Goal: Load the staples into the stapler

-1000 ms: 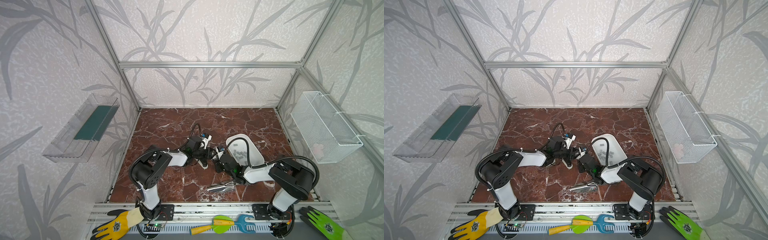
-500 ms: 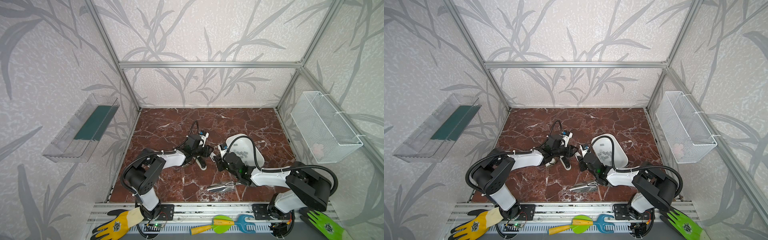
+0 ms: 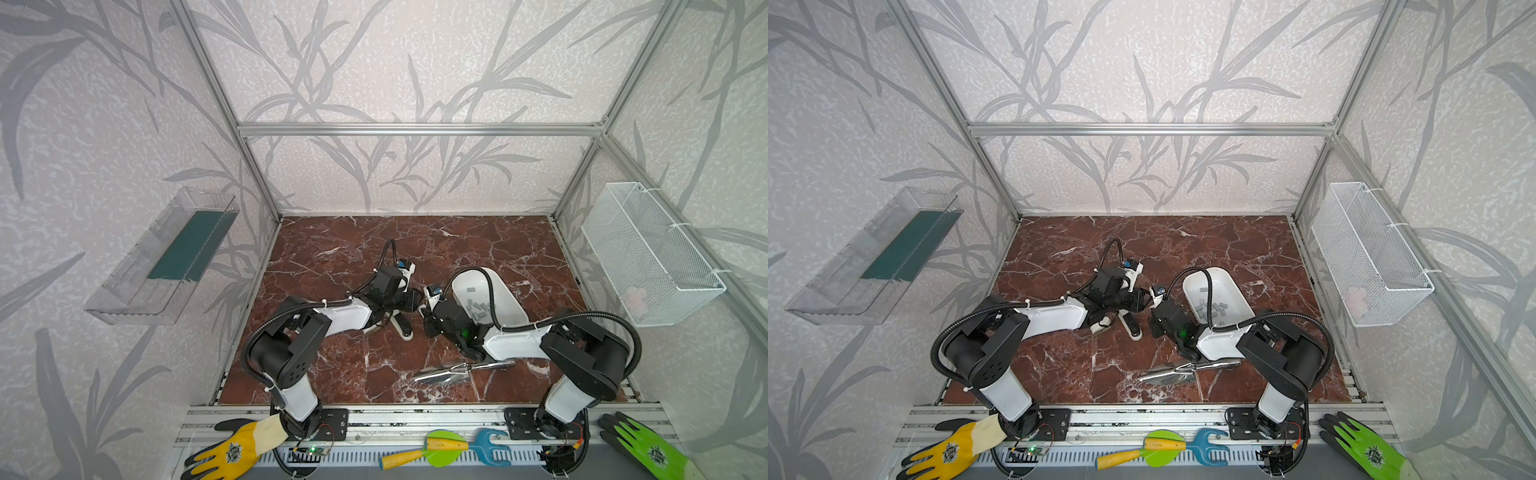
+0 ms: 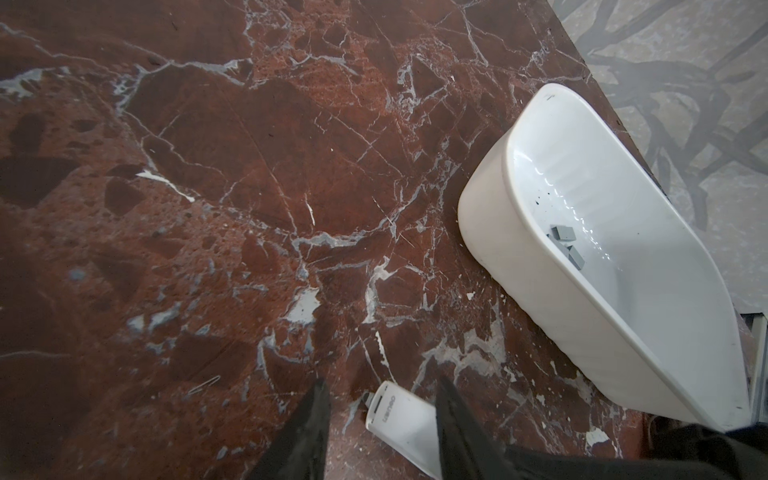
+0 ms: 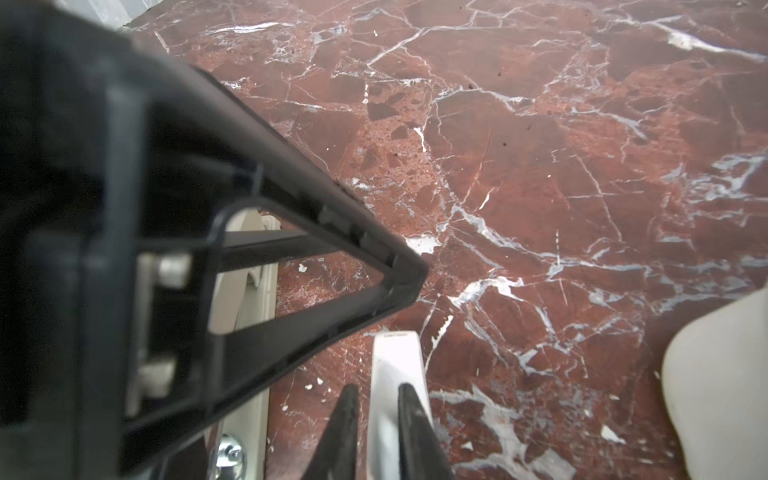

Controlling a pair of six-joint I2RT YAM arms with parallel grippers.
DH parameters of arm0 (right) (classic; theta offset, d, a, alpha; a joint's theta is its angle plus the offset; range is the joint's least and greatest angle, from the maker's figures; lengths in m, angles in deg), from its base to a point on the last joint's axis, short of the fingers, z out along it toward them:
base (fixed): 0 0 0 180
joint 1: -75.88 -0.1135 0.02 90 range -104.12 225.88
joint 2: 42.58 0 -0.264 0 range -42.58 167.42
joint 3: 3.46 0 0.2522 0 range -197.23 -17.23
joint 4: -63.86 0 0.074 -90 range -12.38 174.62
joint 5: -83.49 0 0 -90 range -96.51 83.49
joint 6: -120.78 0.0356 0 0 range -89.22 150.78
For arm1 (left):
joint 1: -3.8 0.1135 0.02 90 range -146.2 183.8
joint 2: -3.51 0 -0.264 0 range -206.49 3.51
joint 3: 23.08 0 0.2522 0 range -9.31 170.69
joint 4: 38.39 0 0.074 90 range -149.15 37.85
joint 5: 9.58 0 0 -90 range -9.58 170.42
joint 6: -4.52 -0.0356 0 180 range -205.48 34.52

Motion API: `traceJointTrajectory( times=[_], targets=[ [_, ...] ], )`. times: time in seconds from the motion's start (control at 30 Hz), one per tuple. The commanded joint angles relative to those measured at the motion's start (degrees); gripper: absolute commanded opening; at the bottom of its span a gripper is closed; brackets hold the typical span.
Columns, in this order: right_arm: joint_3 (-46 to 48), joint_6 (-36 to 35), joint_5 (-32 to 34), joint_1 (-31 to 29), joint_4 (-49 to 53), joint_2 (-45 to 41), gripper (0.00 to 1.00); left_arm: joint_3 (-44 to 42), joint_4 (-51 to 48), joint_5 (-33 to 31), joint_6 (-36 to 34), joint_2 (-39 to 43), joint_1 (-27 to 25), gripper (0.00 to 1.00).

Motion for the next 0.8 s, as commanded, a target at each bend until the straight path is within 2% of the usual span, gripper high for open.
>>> traceJointTrajectory(
  times=[0.0,0.27,0.4,0.53,0.6,0.77],
  targets=[
    [0.5,1.1,0.6,0.2,1.7,3.3,0.19,1.4,0.2,1.3,-0.8,-1.1,0.1,0.44],
    [2.8,4.9,5.0,-3.9,1.0,9.6,0.16,0.1,2.8,2.9,0.4,-2.5,-0.1,0.44],
    [5.7,9.3,9.9,-6.4,-4.2,16.9,0.15,-0.9,4.3,3.2,1.2,-2.5,-0.3,0.44],
    [8.7,12.0,10.0,-6.6,-12.2,21.9,0.15,-1.4,5.0,3.2,1.3,-2.7,-0.4,0.44],
    [8.9,11.2,9.6,-6.6,-14.0,21.6,0.17,-1.5,4.7,2.9,1.2,-2.8,-0.3,0.44],
    [4.1,7.2,9.7,-6.5,-5.5,14.3,0.24,-0.1,2.9,1.4,0.5,-1.8,-0.3,0.44]
  ],
)
